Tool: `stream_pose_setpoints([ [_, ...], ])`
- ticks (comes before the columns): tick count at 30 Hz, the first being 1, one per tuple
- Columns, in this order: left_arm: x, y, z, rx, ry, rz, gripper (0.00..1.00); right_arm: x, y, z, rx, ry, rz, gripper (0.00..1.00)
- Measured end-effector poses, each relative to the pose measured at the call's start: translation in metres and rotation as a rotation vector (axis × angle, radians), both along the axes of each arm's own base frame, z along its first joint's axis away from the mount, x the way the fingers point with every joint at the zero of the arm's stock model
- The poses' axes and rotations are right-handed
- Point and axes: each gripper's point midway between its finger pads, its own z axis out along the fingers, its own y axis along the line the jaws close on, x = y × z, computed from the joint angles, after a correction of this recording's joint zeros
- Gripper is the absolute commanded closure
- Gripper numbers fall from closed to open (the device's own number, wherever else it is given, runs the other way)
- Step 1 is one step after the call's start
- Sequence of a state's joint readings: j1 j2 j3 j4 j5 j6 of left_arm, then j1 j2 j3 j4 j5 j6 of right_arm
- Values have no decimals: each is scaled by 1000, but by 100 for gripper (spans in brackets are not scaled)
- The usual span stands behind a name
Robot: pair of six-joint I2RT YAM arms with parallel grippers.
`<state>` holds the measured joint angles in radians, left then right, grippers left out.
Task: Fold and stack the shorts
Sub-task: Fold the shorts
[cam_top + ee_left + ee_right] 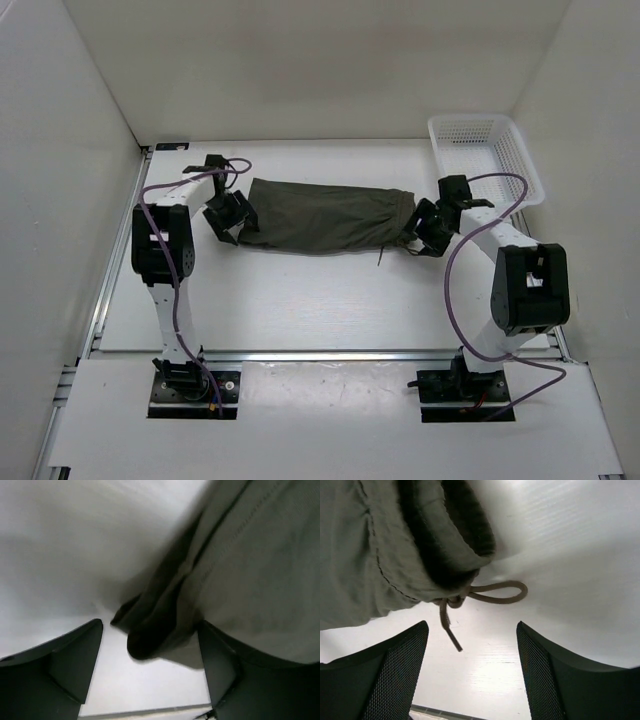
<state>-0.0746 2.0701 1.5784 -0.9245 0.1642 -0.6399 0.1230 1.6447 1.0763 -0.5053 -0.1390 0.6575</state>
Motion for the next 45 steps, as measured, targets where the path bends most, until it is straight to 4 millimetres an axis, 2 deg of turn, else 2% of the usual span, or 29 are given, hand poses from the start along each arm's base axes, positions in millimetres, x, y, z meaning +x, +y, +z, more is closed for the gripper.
stream_pose_setpoints([
  [5, 2, -1, -18, -1, 20, -9, 90, 18, 8, -4, 45, -33, 0, 27],
  [7, 4, -1, -18, -3, 14, -12, 90, 25, 13, -12, 49, -23, 8, 30],
  [11, 5, 1, -18, -1, 8, -9, 90, 36, 22, -26, 34, -10, 28, 49],
  [12, 6, 2, -18, -1, 8, -6, 90, 38, 25, -28, 22, -12, 33, 65],
  [13, 6, 4, -18, 0, 7, -1, 90, 39, 27, -30, 10, -13, 38, 74],
  [14, 7, 7, -18, 1, 6, 6, 90, 39, 28, -31, -1, -14, 37, 91],
  [15, 8, 10, -17, 2, 4, 13, 90, 39, 30, -32, -10, -17, 45, 97],
  [16, 8, 14, -17, 5, 4, 23, 90, 39, 31, -32, -18, -19, 44, 100],
  [19, 9, 27, -12, 7, -8, 55, 90, 39, 34, -32, -25, -21, 46, 100],
  [22, 1, 35, -4, 7, -18, 77, 90, 34, 34, -31, -27, -31, 46, 100],
  [25, -20, 38, 5, 7, -21, 85, 90, 11, 31, -27, -31, -29, 51, 100],
  [29, -64, 35, 16, 7, -9, 78, 88, -35, 21, -22, -45, -22, 62, 100],
  [30, -76, 32, 18, 4, -4, 71, 78, -48, 17, -22, -49, -16, 64, 96],
  [31, -88, 29, 21, -2, -2, 59, 62, -60, 14, -21, -53, -8, 66, 74],
  [32, -97, 26, 22, -7, 1, 50, 28, -71, 11, -21, -57, -10, 68, 57],
  [33, -105, 24, 23, -6, 2, 41, 13, -81, 7, -22, -65, -11, 70, 40],
  [34, -111, 24, 25, -6, 0, 35, 7, -91, 3, -23, -73, -8, 70, 18],
  [35, -115, 22, 26, -8, -2, 34, 1, -99, -1, -24, -81, -4, 72, 14],
  [36, -119, 21, 28, -8, -3, 30, 1, -108, -4, -26, -90, 2, 77, 11],
  [39, -123, 19, 37, -8, -27, 25, 1, -123, -11, -24, -102, 11, 84, 11],
  [45, -113, 23, 74, 12, -132, 31, 2, -117, -17, -11, -54, -31, 39, 11],
])
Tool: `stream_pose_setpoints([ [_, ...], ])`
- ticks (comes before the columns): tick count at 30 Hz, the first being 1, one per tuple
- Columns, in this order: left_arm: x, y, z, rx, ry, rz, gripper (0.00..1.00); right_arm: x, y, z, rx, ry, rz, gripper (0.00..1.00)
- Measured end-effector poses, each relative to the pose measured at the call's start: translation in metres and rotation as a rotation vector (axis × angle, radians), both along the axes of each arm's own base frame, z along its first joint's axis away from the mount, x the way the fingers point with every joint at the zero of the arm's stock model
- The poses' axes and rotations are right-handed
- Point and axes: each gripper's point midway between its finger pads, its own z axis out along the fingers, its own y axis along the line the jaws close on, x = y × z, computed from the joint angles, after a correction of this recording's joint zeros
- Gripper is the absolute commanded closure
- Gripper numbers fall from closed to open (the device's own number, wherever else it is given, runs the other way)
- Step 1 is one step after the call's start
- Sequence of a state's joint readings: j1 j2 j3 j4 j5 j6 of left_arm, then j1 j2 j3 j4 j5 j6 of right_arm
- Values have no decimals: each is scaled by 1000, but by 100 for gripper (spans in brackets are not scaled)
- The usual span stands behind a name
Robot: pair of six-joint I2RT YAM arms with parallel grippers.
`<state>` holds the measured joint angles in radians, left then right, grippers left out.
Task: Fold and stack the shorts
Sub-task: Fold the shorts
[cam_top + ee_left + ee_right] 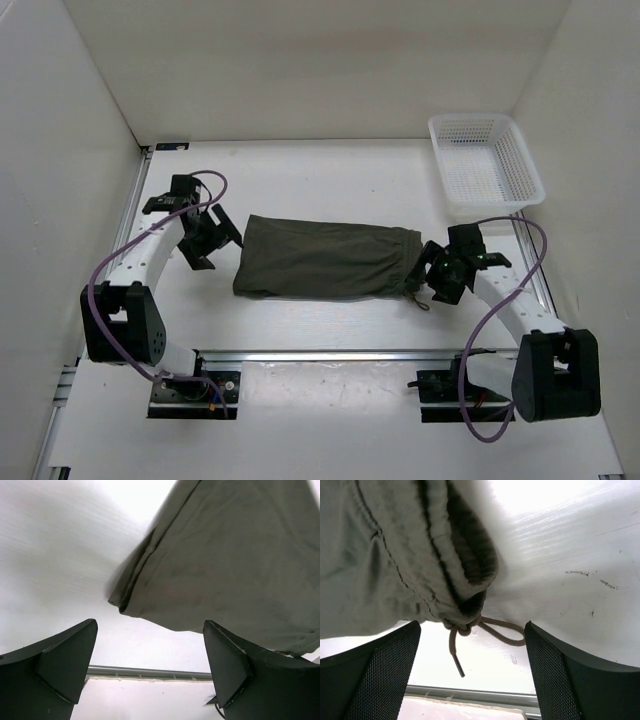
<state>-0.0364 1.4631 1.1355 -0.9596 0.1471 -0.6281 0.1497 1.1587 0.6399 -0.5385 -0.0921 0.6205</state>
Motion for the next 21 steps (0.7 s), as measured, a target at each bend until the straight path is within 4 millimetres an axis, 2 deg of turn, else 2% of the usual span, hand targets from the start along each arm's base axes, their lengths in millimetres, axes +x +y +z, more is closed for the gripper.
stream_pose_setpoints([
  [5, 8, 3, 14, 15, -46, 6, 3, 12, 1, -17, 42, 45, -18, 16],
  [8, 6, 4, 14, 22, -40, 8, 3, 22, 9, -25, 84, 63, -4, 28],
  [9, 6, 4, 14, 24, -38, 9, 3, 28, 11, -26, 96, 51, 3, 37],
  [11, 5, 5, 13, 28, -35, 9, 5, 37, 16, -28, 119, 37, 13, 49],
  [12, 5, 5, 13, 29, -34, 9, 5, 41, 18, -30, 127, 30, 15, 64],
  [15, 5, 4, 12, 31, -32, 7, 5, 45, 19, -33, 132, 24, 16, 86],
  [16, 5, 4, 12, 31, -30, 7, 5, 46, 19, -33, 135, 19, 14, 98],
  [21, 5, -3, 5, 32, -14, -11, 6, 49, 15, -32, 107, 12, 8, 100],
])
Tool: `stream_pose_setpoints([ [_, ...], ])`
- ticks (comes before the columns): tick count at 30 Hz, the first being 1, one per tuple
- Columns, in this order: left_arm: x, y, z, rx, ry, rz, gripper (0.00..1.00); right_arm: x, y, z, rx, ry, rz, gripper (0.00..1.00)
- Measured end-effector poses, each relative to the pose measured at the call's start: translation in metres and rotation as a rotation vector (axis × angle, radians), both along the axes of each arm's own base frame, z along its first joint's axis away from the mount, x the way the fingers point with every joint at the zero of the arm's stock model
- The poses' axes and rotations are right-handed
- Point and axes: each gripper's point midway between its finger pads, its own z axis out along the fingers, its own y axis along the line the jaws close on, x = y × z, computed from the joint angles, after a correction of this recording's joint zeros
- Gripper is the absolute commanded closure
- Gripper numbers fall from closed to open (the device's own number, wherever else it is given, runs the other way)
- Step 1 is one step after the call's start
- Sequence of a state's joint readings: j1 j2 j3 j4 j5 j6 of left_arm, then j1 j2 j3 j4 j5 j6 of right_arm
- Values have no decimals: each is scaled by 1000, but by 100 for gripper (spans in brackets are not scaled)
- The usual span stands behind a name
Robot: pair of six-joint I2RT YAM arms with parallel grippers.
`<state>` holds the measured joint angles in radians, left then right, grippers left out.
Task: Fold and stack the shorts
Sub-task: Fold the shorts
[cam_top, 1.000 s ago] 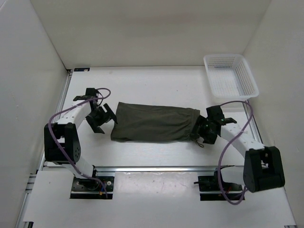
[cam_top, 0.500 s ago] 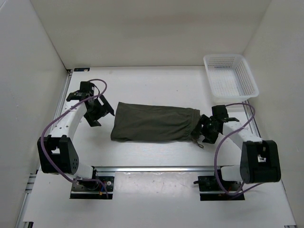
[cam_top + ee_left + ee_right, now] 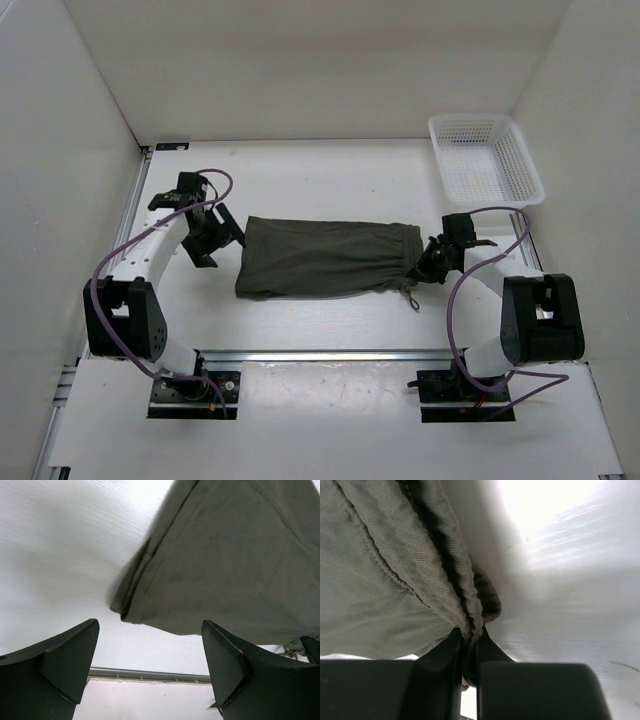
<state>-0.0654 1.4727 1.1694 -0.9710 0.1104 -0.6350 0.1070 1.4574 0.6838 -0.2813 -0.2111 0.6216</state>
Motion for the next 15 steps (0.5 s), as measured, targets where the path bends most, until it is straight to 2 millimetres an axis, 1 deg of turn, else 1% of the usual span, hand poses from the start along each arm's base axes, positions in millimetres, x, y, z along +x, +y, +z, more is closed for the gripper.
stream_pose_setpoints([
  [4, 0, -8, -9, 1, 29, -20, 15, 3, -15, 9, -94, -11, -4, 100],
  [7, 1, -13, -17, 4, 49, -34, 29, 12, -27, 26, -167, -42, 13, 100],
  [8, 2, -15, -20, 7, 58, -36, 36, 16, -30, 34, -189, -53, 21, 100],
  [9, 4, -17, -24, 10, 66, -40, 59, 21, -31, 41, -207, -69, 28, 100],
  [11, 11, -20, -34, 20, 90, -46, 86, 33, -34, 60, -253, -106, 45, 100],
  [12, 16, -21, -40, 24, 103, -45, 90, 40, -34, 70, -275, -130, 53, 100],
  [15, 29, -23, -61, 38, 144, -51, 90, 57, -31, 99, -331, -199, 81, 100],
])
